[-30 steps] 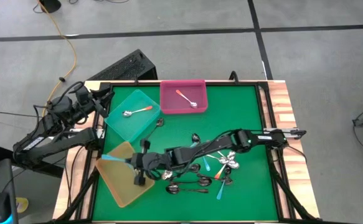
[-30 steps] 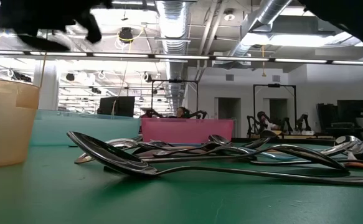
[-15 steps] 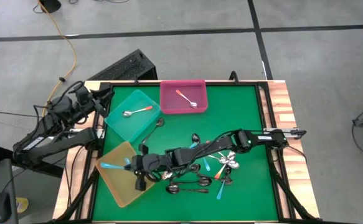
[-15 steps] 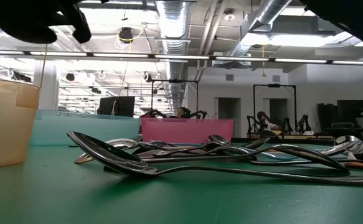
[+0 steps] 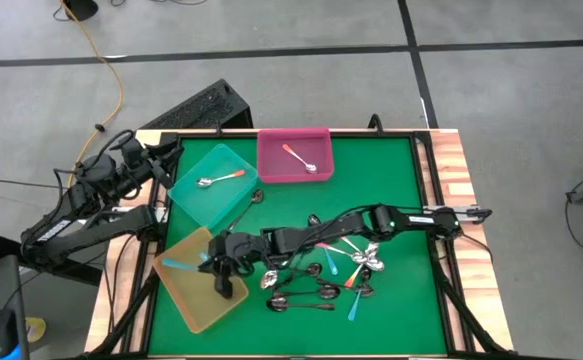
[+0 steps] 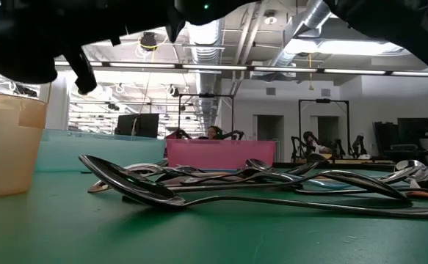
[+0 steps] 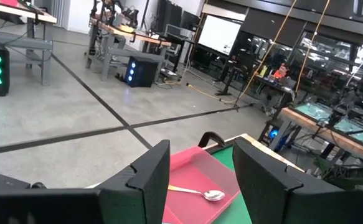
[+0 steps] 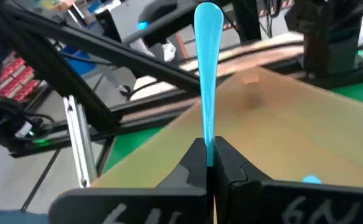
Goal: Sort silverware by color (type)
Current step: Put the blue spoon into the orange bin
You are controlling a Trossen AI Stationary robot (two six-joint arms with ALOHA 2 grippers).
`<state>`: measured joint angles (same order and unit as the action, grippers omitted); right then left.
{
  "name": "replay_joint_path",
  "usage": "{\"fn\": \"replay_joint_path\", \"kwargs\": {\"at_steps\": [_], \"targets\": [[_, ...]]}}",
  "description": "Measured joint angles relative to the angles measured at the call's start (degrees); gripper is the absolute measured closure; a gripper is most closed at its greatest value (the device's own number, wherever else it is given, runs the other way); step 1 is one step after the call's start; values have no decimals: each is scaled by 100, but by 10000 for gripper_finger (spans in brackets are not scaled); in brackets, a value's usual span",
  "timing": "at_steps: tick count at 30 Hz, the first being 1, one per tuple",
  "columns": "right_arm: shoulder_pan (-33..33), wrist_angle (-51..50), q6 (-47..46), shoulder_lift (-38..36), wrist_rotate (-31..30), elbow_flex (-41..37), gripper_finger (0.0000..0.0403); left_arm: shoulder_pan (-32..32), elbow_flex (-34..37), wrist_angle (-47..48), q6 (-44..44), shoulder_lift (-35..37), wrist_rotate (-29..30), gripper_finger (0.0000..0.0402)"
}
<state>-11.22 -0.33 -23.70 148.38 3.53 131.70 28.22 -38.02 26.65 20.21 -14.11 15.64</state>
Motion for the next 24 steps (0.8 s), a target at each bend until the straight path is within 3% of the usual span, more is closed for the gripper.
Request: {"fn": "replay_joint_path", "kwargs": {"at_steps": [13, 16, 24], "targets": [[-21, 86, -71, 92, -37, 13, 392, 1, 0, -2, -225, 0, 17, 243], [25, 37, -321, 159, 278, -3, 392, -1, 0, 0, -289, 0, 16, 243], [109, 85, -614, 210, 426, -2, 392, -2, 0, 1, -285, 0, 18, 243]]}}
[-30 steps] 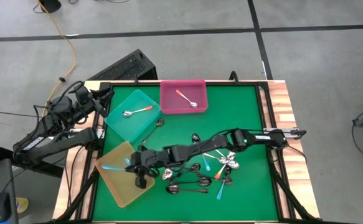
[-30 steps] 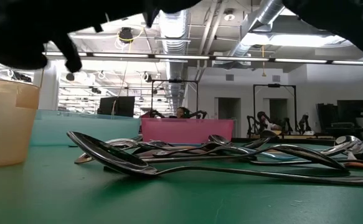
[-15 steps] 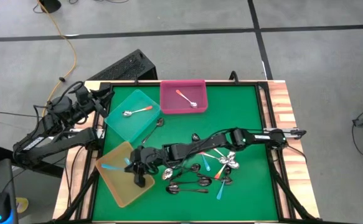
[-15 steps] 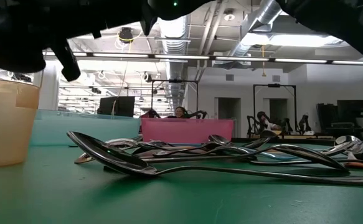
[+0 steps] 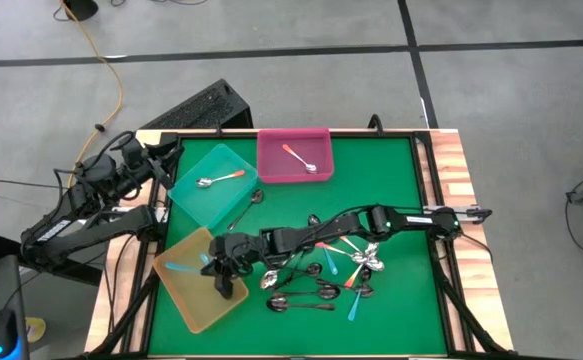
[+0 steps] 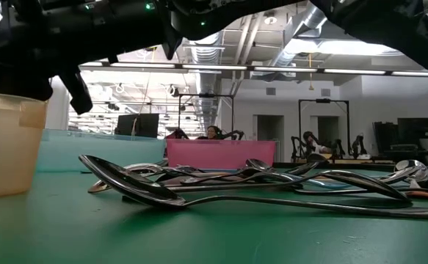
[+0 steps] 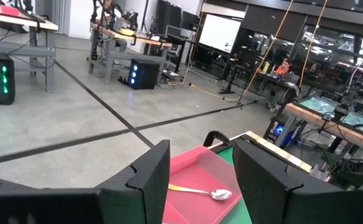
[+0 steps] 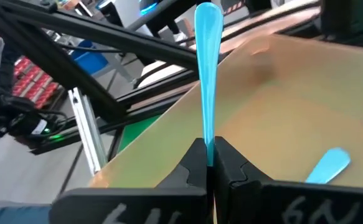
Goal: Sort silverware by color (type)
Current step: Put the blue spoon into the orange bin
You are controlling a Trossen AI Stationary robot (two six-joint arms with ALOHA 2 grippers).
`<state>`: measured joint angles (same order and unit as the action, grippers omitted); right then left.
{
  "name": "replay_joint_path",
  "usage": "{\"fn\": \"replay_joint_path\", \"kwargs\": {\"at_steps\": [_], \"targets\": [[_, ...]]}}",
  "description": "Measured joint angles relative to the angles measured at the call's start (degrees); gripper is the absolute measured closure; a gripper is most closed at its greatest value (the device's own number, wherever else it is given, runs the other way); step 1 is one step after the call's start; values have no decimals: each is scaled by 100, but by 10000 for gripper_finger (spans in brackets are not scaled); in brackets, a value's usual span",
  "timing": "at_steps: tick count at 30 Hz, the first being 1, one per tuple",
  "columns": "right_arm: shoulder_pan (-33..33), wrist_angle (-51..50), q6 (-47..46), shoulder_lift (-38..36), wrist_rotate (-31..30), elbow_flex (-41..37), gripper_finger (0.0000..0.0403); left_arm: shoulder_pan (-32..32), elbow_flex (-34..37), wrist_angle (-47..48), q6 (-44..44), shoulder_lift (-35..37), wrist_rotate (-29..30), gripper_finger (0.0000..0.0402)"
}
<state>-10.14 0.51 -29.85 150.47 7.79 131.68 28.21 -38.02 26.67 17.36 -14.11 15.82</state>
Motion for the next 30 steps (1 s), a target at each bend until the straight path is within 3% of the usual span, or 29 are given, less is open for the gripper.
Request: {"fn": "replay_joint_path", "kwargs": {"at_steps": [11, 16, 30], "targets": [[18, 81, -243, 0, 175, 0, 392, 1, 0, 5, -41, 0, 1, 243], [101, 483, -639, 196, 838, 4, 392, 0, 0, 3, -43, 0, 4, 243], [241, 617, -875, 321, 931, 4, 392, 0, 0, 10, -43, 0, 2, 243]]}}
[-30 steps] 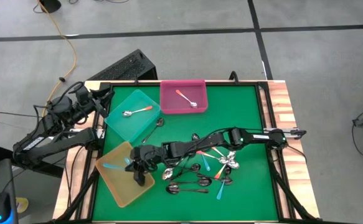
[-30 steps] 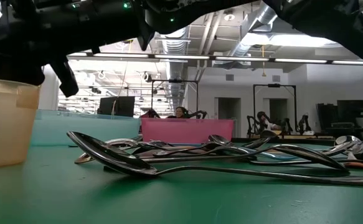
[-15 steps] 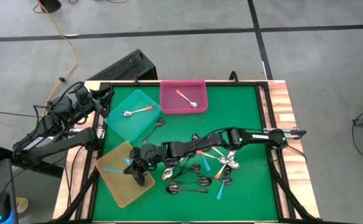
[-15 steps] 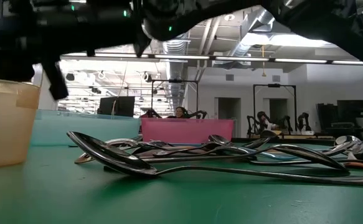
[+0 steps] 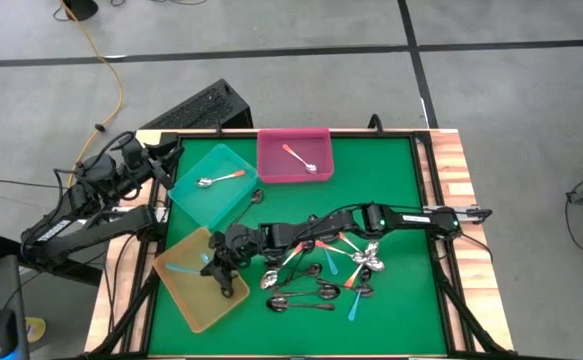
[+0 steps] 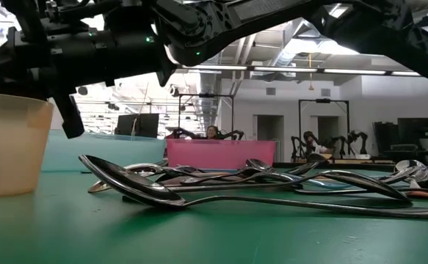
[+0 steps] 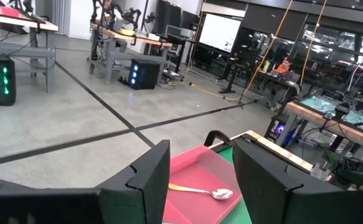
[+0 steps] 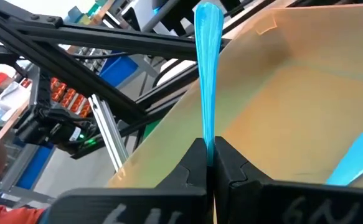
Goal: Sort silverware by color (type)
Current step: Put the blue spoon into the orange bin, then put the orange spoon into the blue bin
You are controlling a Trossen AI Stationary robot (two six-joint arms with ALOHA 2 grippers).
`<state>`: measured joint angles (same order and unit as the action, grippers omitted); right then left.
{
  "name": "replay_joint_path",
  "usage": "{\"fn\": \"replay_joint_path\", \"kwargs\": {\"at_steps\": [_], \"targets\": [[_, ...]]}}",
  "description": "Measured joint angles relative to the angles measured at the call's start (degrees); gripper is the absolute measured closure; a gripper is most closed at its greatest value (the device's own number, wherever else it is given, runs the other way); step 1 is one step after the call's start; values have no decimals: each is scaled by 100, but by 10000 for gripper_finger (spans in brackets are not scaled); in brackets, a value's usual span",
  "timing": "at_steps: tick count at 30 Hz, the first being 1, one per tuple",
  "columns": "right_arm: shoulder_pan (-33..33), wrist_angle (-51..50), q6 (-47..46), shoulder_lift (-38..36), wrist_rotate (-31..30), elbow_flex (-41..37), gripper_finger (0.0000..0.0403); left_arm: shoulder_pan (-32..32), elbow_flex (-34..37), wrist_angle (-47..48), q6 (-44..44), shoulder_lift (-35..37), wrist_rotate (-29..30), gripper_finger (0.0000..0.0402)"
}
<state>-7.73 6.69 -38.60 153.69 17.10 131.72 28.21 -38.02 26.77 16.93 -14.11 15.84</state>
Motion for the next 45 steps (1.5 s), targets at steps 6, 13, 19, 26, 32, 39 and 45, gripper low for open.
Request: {"fn": "replay_joint_path", "kwargs": {"at_steps": [6, 13, 19, 26, 32, 39, 45], "targets": [[-2, -14, 2, 0, 2, 0, 387, 2, 0, 133, -2, 0, 1, 243], [-2, -10, 2, 0, 2, 0, 364, 0, 0, 135, -2, 0, 1, 243], [0, -10, 8, -7, 2, 0, 361, 2, 0, 135, -3, 0, 1, 243], [0, -16, 132, -9, 2, 0, 360, 2, 0, 137, -4, 0, 1, 243], [0, -11, 155, -9, 2, 0, 351, 2, -1, 139, -4, 0, 1, 243], [6, -7, 178, -20, 2, 0, 311, 1, 0, 139, -4, 0, 1, 243], [11, 279, 445, -20, 273, 0, 295, 2, 0, 176, -2, 0, 1, 243]]}}
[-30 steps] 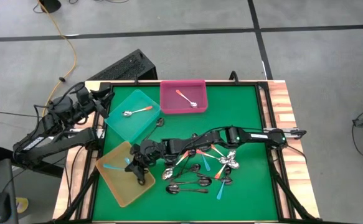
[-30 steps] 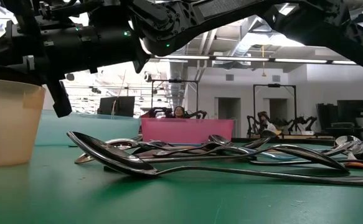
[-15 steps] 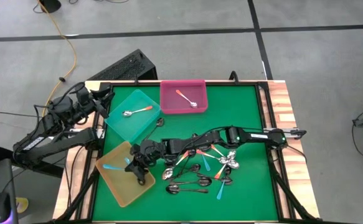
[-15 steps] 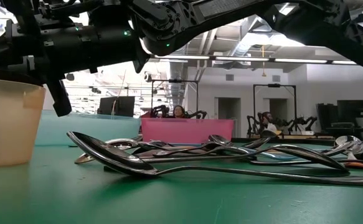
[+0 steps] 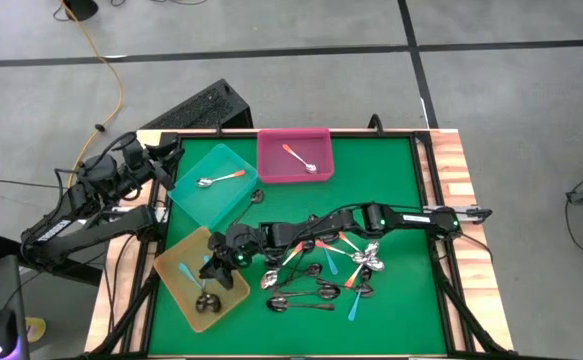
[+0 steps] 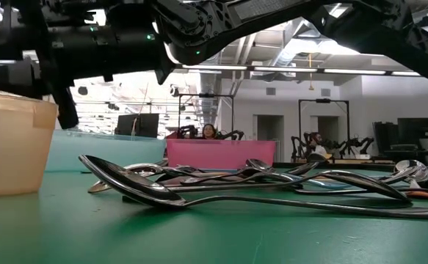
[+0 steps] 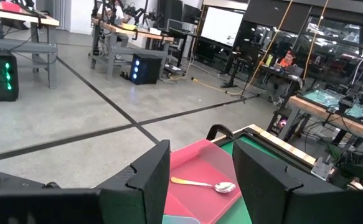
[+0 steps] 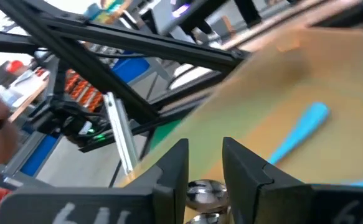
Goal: Sort silverware by color (type)
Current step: Put the orange spoon into the blue bin
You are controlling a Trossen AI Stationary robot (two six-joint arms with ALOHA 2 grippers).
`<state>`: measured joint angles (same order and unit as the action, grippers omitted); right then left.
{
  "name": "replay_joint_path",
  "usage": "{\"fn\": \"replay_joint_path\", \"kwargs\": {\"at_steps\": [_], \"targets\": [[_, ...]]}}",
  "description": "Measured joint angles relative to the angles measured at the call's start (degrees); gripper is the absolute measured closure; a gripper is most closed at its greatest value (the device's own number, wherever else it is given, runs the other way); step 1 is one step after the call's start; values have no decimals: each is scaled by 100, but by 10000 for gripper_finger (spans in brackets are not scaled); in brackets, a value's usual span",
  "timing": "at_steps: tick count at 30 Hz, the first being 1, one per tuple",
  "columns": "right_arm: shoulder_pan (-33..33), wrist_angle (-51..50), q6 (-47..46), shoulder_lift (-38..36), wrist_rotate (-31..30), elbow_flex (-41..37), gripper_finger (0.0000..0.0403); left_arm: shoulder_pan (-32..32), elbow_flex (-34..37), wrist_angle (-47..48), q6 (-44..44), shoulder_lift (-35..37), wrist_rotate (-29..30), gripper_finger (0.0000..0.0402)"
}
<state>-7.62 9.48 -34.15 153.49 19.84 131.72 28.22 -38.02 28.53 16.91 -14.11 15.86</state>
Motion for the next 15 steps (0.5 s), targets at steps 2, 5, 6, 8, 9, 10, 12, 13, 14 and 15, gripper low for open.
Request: {"fn": "replay_joint_path", "kwargs": {"at_steps": [2, 5, 6, 8, 9, 10, 12, 13, 14, 15], "targets": [[0, 75, 132, 0, 91, 2, 295, 0, -1, 68, -1, 0, -1, 243], [19, 117, 187, 0, 108, 2, 295, 0, 0, 184, 2, 0, -2, 243], [29, 134, 213, 0, 129, 2, 295, -2, 0, 227, 2, 0, -2, 243], [73, 123, 283, -25, 199, 2, 294, -1, 0, 287, 4, 0, -2, 243], [107, 91, 326, -59, 275, 0, 294, -1, 0, 298, 4, 0, -2, 243], [140, 93, 398, -97, 306, 0, 294, -2, 0, 308, 4, 0, -2, 243], [192, 42, 563, -232, 310, 0, 294, 1, 0, 320, 3, 0, -2, 243], [210, -5, 650, -314, 310, 0, 294, -2, 0, 350, -5, 0, -3, 243], [230, -15, 752, -372, 310, 2, 294, -1, 0, 384, -26, 0, -2, 243], [251, -31, 858, -443, 310, 4, 294, 1, 0, 413, -48, 0, -4, 243]]}}
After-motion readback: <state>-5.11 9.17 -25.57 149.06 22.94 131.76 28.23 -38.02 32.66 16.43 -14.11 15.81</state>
